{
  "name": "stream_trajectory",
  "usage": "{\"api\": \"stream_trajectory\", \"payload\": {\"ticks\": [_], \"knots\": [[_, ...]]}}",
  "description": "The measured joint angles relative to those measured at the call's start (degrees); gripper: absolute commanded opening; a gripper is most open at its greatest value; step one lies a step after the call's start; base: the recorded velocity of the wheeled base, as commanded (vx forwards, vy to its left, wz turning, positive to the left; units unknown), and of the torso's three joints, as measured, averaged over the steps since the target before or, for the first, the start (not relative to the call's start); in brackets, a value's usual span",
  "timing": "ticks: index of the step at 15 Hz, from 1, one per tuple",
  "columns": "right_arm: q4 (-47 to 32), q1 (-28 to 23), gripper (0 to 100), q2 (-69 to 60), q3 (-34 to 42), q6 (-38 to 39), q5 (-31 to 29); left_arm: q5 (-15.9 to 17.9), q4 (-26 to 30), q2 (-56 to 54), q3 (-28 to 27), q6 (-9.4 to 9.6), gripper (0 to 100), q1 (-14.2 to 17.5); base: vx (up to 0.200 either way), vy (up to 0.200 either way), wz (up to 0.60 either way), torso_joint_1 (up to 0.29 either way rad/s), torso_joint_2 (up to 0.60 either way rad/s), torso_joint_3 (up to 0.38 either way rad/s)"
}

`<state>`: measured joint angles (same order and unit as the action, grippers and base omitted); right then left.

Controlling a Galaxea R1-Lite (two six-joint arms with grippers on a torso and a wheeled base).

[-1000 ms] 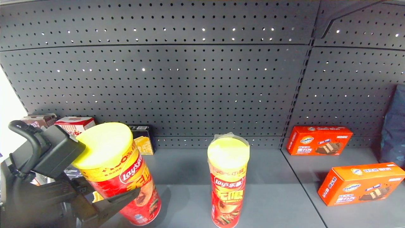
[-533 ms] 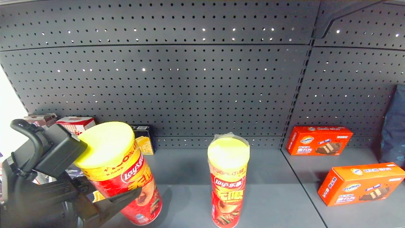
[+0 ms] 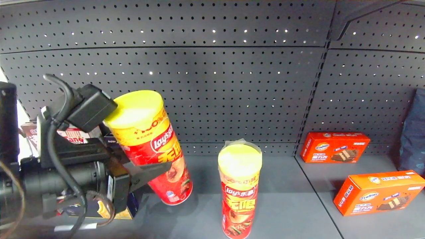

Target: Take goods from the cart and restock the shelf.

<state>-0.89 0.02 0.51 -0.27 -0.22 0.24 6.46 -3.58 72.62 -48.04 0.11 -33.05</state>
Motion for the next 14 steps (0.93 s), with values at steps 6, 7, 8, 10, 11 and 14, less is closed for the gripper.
{"api": "stream_trajectory", "payload": {"ticks": [6, 7, 8, 10, 11, 14], "knots": [[0.0, 0.1, 100, 0.0, 0.0, 0.0, 0.0, 14.2, -3.3, 11.8, -7.8, 5.79, 0, 7.4, 0.0, 0.0, 0.0, 0.0, 0.0, 0.0], [0.0, 0.0, 100, 0.0, 0.0, 0.0, 0.0, 15.4, -3.2, 13.6, -8.9, 7.22, 0, 7.6, 0.0, 0.0, 0.0, 0.0, 0.0, 0.0], [0.0, 0.0, 100, 0.0, 0.0, 0.0, 0.0, 16.2, -3.1, 15.6, -10.2, 8.37, 0, 7.8, 0.0, 0.0, 0.0, 0.0, 0.0, 0.0], [0.0, 0.0, 100, 0.0, 0.0, 0.0, 0.0, 17.1, -3.1, 19.9, -12.4, 9.28, 0, 8.4, 0.0, 0.0, 0.0, 0.0, 0.0, 0.0], [0.0, 0.0, 100, 0.0, 0.0, 0.0, 0.0, 17.4, -3.2, 22.1, -13.4, 9.48, 0, 8.7, 0.0, 0.0, 0.0, 0.0, 0.0, 0.0], [0.0, 0.1, 100, 0.0, 0.0, 0.0, 0.0, 17.5, -3.4, 27.2, -16.1, 9.68, 0, 8.9, 0.0, 0.0, 0.0, 0.0, 0.0, 0.0]]}}
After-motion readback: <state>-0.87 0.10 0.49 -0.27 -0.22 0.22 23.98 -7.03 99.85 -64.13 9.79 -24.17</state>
